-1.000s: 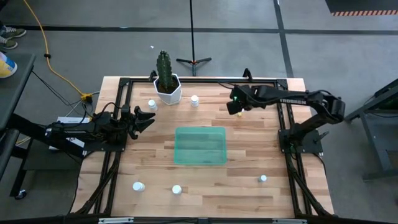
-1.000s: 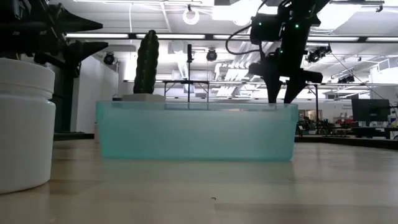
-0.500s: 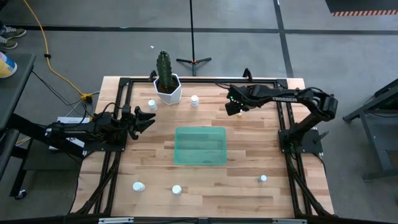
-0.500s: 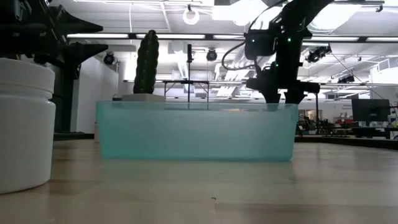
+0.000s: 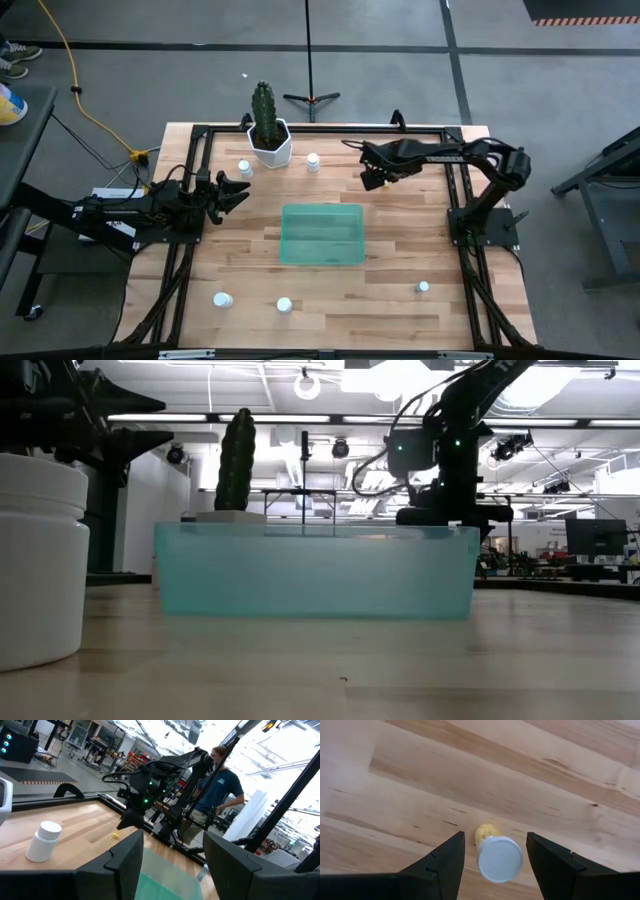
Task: Pick and place pill bottles into a basket
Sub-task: Put the yellow pill bottle into the blue bin
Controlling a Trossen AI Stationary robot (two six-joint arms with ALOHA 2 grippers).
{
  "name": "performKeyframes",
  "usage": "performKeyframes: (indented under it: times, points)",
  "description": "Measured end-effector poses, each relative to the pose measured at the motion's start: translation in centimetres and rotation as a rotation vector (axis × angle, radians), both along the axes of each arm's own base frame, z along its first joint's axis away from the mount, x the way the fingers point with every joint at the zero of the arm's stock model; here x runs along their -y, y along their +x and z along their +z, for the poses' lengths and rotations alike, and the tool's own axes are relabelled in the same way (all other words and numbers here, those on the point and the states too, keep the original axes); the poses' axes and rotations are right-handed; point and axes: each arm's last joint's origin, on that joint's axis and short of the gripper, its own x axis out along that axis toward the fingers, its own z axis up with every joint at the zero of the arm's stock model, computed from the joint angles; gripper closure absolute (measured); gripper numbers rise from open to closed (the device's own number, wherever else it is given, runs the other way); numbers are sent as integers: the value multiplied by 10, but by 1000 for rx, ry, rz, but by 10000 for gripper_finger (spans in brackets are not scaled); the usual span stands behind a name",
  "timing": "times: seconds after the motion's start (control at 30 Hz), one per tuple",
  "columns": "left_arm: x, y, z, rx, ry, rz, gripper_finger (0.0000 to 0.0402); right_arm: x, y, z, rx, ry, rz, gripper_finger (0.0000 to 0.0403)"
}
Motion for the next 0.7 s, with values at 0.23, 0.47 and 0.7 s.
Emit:
performKeyframes:
  times: [0.23, 0.47, 0.7]
  points:
    - [0, 0, 0, 0, 0, 0, 160, 1, 2, -8, -25, 13, 2, 199]
    - [0, 0, 0, 0, 0, 0, 160, 1, 3, -11, -36, 15, 2, 199]
    - [0, 0, 0, 0, 0, 0, 160, 2, 2, -11, -40, 7, -1, 199]
